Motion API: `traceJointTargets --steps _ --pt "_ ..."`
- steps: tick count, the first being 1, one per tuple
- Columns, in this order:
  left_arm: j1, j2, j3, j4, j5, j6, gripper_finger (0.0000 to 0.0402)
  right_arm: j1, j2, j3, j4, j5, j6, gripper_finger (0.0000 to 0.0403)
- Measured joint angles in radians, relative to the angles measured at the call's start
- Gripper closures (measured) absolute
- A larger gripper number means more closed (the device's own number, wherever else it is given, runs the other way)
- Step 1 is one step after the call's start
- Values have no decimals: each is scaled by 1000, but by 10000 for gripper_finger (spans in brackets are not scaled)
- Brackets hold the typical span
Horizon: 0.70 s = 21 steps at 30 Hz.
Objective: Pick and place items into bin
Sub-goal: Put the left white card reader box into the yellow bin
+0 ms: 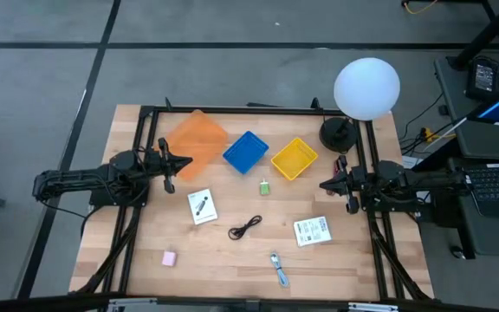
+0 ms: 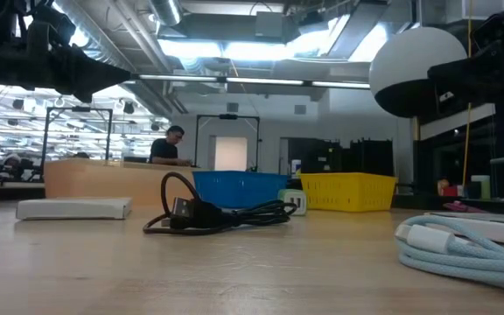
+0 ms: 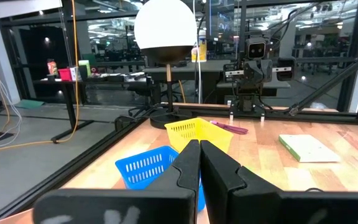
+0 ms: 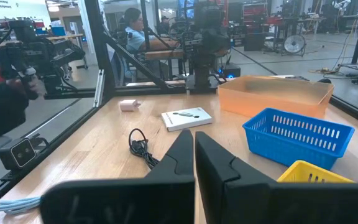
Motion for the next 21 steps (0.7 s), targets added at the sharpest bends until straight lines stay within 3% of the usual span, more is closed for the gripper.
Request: traceJointTargets --steps 14,21 --pt "0 0 0 0 0 -60 395 0 0 0 37 0 0 402" --pt "0 0 0 -9 0 8 395 0 0 0 37 0 -8 402"
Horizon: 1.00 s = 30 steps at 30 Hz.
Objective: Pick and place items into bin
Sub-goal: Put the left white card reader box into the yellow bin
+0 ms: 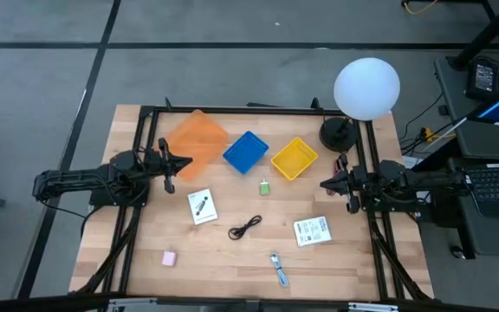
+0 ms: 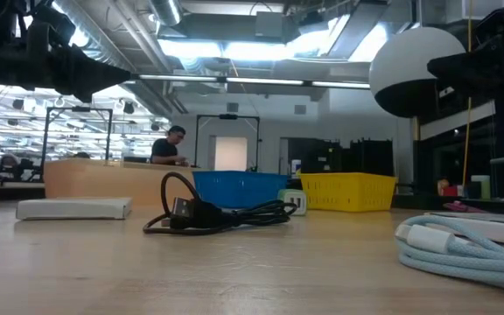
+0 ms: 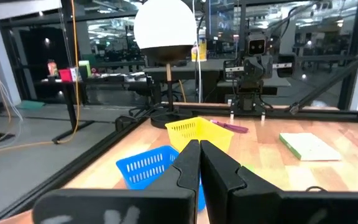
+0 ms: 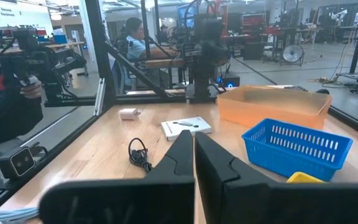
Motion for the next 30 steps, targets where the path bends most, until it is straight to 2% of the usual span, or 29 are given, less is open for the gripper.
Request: traceJointTargets --steps 7,17,25,30 --pt "0 1 9 -24 8 32 397 0 1 0 87 45 -124 403" --pt "-1 95 55 -28 26 10 400 0 32 4 92 81 -70 403" --pt "-1 211 98 -27 27 -53 400 0 166 116 80 144 -68 403" --pt "-1 281 146 0 70 -115 400 0 280 166 83 155 -66 403"
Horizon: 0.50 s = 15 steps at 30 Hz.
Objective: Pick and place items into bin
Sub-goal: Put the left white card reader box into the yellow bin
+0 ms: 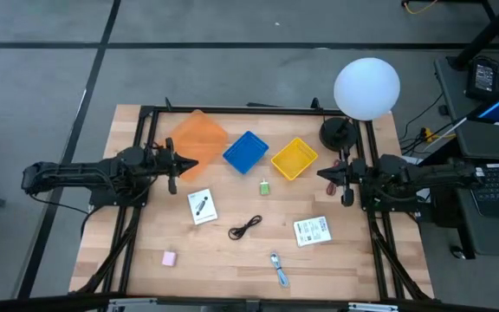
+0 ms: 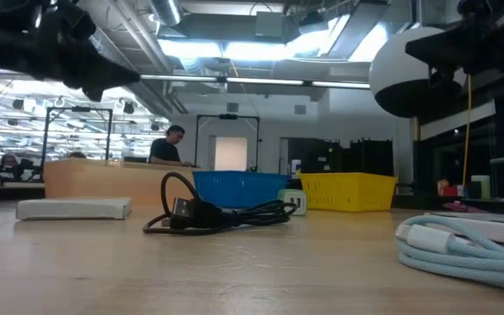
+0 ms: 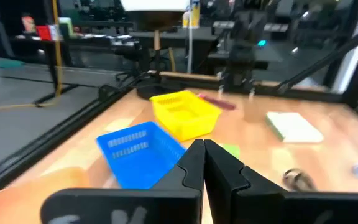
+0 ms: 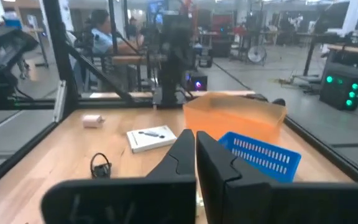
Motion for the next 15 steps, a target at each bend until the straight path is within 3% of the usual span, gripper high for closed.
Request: traceJointTargets --steps 6,15 --pt "-3 87 72 18 51 -35 400 -1 137 36 102 60 73 403" --pt "-77 230 97 57 -7 -74 400 -1 340 93 185 59 69 403"
